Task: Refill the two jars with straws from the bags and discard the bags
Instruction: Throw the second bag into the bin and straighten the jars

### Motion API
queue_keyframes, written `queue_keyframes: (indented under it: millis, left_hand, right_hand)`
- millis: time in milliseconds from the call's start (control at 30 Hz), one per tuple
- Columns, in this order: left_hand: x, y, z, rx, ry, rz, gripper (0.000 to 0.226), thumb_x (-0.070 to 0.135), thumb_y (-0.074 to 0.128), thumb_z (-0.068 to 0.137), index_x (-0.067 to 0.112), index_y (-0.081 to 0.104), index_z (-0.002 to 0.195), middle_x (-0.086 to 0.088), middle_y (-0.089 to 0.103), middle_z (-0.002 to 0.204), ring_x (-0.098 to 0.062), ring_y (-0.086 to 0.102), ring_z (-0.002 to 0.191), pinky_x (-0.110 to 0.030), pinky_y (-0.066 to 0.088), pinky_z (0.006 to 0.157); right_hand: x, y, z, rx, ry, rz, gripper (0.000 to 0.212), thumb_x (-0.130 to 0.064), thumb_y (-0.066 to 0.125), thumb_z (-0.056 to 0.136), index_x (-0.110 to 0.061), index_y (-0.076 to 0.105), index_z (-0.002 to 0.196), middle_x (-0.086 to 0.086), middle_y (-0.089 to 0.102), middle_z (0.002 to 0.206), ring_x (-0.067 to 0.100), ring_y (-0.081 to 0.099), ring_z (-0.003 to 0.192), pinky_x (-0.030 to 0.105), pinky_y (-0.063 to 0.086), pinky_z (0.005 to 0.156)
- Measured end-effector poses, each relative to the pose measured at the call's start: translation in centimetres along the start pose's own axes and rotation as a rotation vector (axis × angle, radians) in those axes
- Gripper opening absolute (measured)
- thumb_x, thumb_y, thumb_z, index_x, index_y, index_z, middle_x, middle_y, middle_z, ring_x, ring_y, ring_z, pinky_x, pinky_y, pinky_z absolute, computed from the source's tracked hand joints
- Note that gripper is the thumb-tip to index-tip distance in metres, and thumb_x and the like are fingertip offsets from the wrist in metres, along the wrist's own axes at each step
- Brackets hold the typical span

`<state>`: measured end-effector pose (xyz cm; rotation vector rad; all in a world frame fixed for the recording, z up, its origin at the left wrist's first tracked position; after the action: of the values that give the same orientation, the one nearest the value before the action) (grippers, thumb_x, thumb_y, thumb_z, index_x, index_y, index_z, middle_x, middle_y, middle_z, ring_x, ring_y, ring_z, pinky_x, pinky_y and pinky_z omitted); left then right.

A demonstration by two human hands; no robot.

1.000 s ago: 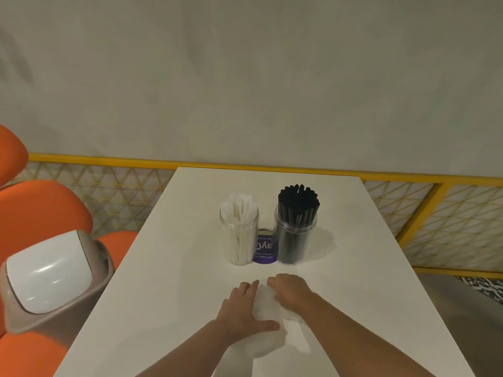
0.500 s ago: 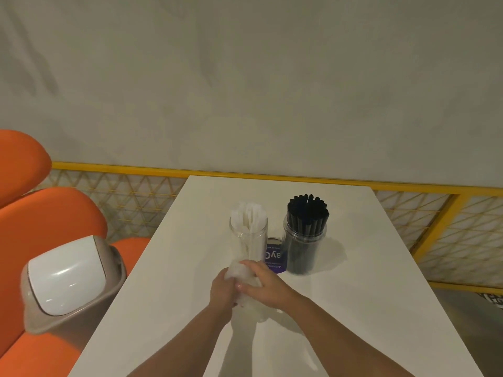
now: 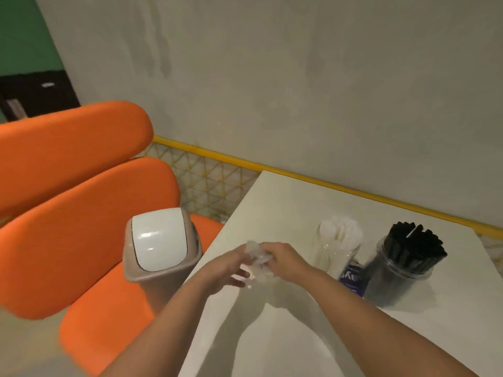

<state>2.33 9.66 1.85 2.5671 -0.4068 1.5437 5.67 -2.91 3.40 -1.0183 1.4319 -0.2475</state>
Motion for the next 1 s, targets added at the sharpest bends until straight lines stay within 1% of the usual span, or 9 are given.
queue_keyframes:
  millis: [100,200,300,433,567,733,833,933,1000]
  left_hand:
    - [-0.8,-5.1,-0.9,0.090,0.064,0.042,0.037,0.025,0.058,0.088,0.043,0.054,0.120,-0.001,0.061,0.115,-0.021,0.059,0.102,-0.032,0.053,0.081]
    - [-1.1,-9.0,-2.3,0.173,0.205,-0.095,0.032,0.017,0.062,0.084,0.039,0.062,0.108,0.002,0.068,0.097,-0.014,0.064,0.083,-0.028,0.054,0.069]
    - [-1.3,-12.8,-3.1,0.436,0.262,-0.137,0.036,-0.006,0.055,0.085,0.027,0.068,0.094,-0.001,0.066,0.079,-0.014,0.061,0.070,-0.028,0.053,0.062]
    - [-2.9,-18.3,-2.4,0.746,0.241,0.033,0.038,-0.013,0.055,0.077,0.010,0.072,0.101,-0.005,0.064,0.073,-0.012,0.054,0.059,-0.019,0.048,0.053]
    - [-4.8,-21.5,-1.0,0.968,0.158,0.252,0.036,-0.005,0.053,0.078,0.012,0.073,0.103,-0.008,0.064,0.091,-0.021,0.058,0.081,-0.023,0.040,0.067]
    - [-6.9,-22.0,1.9,0.920,0.020,0.445,0.034,-0.003,0.051,0.087,0.009,0.065,0.116,-0.009,0.054,0.104,-0.029,0.055,0.104,-0.023,0.036,0.078]
    - [-7.9,-21.9,4.0,0.866,-0.099,0.412,0.026,0.002,0.051,0.087,0.013,0.059,0.110,-0.010,0.061,0.103,-0.031,0.057,0.099,-0.027,0.046,0.074]
    - [-9.9,-21.5,6.6,0.604,-0.292,0.636,0.061,0.022,0.057,0.087,0.019,0.033,0.144,-0.013,0.049,0.131,-0.029,0.049,0.120,-0.036,0.044,0.098]
    - [-10.8,-21.5,7.6,0.528,-0.386,0.743,0.076,0.034,0.061,0.082,0.026,0.023,0.147,-0.013,0.038,0.141,-0.031,0.043,0.127,-0.040,0.041,0.104]
  right_hand:
    - [-3.2,1.9,3.3,-0.021,-0.010,0.063,0.025,-0.003,0.050,0.086,-0.015,0.064,0.070,0.001,0.053,0.076,0.012,0.047,0.071,0.013,0.034,0.053]
    - [-6.6,4.5,6.5,-0.061,-0.027,0.113,0.009,-0.009,0.060,0.082,-0.008,0.064,0.074,0.001,0.051,0.069,0.015,0.044,0.071,0.025,0.035,0.060]
    - [-9.2,6.6,8.8,-0.052,-0.052,0.173,0.019,-0.010,0.062,0.082,-0.006,0.061,0.100,0.008,0.061,0.090,0.019,0.053,0.084,0.027,0.041,0.069]
    - [-11.8,9.0,11.8,0.010,-0.106,0.111,0.041,-0.010,0.060,0.085,-0.018,0.048,0.124,0.000,0.049,0.107,0.015,0.047,0.090,0.013,0.036,0.062]
    - [-12.0,11.2,13.8,-0.001,-0.131,0.046,0.050,-0.006,0.055,0.087,-0.024,0.041,0.131,0.003,0.040,0.124,0.017,0.045,0.086,0.023,0.039,0.078]
    - [-9.8,12.9,14.5,-0.057,-0.085,0.030,0.051,-0.004,0.052,0.088,-0.023,0.040,0.134,0.002,0.041,0.122,0.016,0.048,0.105,0.019,0.039,0.083]
    - [-8.2,12.7,14.4,-0.050,-0.102,0.002,0.045,-0.006,0.050,0.090,-0.020,0.044,0.131,0.001,0.041,0.111,0.014,0.046,0.096,0.016,0.035,0.078]
    - [-6.7,11.9,14.1,-0.065,-0.092,-0.020,0.045,-0.005,0.054,0.088,-0.019,0.045,0.129,0.006,0.044,0.118,0.022,0.050,0.106,0.020,0.038,0.084]
    - [-6.1,11.1,14.0,-0.084,-0.069,-0.042,0.047,-0.006,0.056,0.088,-0.019,0.043,0.131,0.006,0.042,0.125,0.023,0.049,0.113,0.023,0.039,0.091]
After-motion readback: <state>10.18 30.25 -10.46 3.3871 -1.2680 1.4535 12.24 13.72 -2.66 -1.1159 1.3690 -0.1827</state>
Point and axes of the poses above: each hand's wrist, its own z-axis towards the middle knuckle, its own y-axis out of the palm, x = y × z, the point moved 5 cm from there along z, towards the middle knuckle
